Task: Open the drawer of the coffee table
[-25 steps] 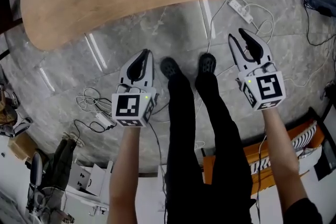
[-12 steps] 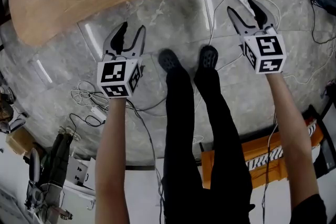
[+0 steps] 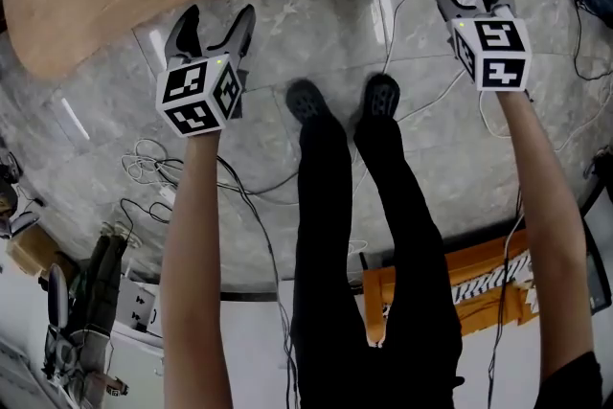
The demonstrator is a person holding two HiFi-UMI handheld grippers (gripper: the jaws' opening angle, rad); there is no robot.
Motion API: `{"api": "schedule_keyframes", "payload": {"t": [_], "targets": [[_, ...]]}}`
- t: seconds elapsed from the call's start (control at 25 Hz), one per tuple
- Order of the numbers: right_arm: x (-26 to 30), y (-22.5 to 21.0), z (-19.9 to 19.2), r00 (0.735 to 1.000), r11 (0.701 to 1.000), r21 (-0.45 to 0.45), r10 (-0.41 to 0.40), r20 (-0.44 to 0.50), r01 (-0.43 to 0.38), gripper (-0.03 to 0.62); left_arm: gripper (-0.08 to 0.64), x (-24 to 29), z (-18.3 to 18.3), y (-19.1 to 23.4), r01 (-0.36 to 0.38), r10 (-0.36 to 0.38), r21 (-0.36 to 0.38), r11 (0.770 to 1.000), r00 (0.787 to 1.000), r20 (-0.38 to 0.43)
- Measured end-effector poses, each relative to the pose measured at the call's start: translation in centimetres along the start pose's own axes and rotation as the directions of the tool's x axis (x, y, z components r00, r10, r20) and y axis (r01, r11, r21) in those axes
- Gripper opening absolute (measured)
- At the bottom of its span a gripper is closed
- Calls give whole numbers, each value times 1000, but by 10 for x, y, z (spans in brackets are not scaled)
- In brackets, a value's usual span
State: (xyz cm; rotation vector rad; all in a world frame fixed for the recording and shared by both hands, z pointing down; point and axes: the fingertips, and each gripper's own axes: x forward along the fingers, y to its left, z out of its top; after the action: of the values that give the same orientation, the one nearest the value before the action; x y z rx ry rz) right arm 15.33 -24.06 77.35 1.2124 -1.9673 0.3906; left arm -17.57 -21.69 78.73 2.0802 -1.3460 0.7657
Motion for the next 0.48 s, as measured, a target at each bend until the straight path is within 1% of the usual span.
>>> {"api": "schedule_keyframes", "payload": {"t": [0.12,0.2,0.32,0.48], "targets": [[4,-4,2,1000,999,-34,2,-2,-2,252,388,11,4,11,-35,35,-14,999,999,8],[7,-7,2,1000,999,-46,2,-6,-2,253,390,18,8,12,-32,32,-18,999,999,15],[14,-11,0,1000,999,-32,-1,-19,0,253,390,29,13,8,-8,8,-7,1000,1000,22],[21,-8,2,1000,999,-42,1,-27,-2,253,397,39,14,8,-32,33,-24,999,999,25]]}}
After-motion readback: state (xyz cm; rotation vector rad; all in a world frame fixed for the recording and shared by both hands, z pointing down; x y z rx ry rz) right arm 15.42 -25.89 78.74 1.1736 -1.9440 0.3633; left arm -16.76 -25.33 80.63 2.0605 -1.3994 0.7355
